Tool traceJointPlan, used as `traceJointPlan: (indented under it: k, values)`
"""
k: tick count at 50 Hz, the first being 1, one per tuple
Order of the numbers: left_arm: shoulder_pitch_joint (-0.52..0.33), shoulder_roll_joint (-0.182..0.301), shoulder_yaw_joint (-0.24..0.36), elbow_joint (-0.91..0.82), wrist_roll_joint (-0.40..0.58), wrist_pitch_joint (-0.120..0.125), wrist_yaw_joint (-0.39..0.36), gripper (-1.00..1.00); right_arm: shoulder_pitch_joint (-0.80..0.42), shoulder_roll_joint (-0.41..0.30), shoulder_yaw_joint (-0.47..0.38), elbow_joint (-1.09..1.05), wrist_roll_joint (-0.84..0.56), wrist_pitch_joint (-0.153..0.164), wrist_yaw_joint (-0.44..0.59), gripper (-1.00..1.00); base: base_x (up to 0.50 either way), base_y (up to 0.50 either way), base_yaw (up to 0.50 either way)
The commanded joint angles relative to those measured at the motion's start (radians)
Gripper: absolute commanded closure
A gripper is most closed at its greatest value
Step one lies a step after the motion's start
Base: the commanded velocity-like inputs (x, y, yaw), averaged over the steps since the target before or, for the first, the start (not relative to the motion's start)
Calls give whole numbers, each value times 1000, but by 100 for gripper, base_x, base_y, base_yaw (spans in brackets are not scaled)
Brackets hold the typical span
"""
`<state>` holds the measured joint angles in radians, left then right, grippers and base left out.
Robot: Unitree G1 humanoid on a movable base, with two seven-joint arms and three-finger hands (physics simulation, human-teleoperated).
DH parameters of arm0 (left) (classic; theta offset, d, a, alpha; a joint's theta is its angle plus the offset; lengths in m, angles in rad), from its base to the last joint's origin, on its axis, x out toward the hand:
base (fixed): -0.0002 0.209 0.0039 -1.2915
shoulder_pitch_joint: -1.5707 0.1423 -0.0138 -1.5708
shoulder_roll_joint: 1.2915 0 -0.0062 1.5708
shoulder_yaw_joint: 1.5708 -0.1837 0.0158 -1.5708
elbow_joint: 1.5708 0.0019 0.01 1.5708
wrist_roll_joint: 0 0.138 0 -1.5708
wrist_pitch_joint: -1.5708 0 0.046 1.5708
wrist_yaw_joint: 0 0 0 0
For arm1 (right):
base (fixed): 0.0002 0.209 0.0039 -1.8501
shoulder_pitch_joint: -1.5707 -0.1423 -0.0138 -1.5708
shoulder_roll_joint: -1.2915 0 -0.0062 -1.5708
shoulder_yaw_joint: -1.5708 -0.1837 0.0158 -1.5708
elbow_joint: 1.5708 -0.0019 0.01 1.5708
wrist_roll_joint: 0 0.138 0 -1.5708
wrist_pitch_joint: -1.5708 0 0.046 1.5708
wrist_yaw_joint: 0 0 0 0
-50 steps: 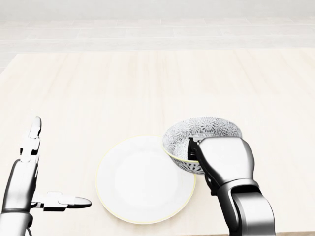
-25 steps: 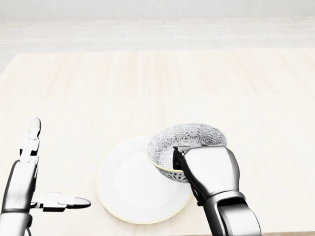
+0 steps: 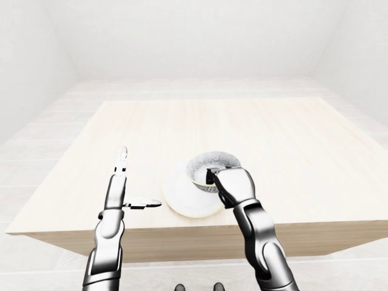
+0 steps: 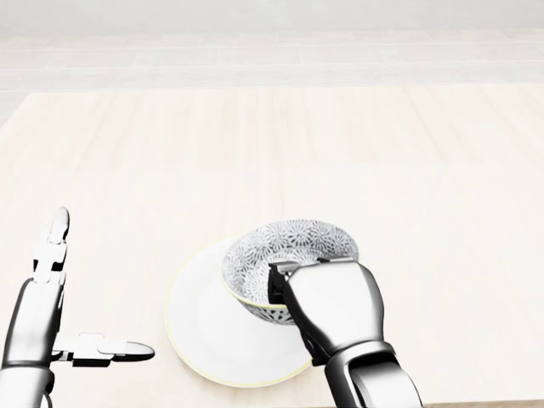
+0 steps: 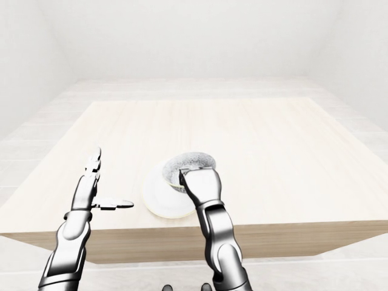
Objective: Put the bowl on the plate.
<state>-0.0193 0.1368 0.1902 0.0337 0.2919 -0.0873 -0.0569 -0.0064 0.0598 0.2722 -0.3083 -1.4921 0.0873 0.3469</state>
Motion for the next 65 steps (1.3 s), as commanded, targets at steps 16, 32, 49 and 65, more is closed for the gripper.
traceJointPlan:
  k: [16,32,49,65]
  values:
    - [-20,6,-8,52,4,0,16,-100,19,2,39,11,43,0,-55,35,0,0,0]
    - [-14,7,1,-5,0,0,-3,-100,40,3,74,6,55,0,-70,36,0,0,0]
    - [-17,8,0,10,6,0,3,-100,62,-1,108,0,78,0,-86,36,0,0,0]
    - [-17,11,5,15,3,0,2,-100,45,5,111,19,90,0,-83,36,0,0,0]
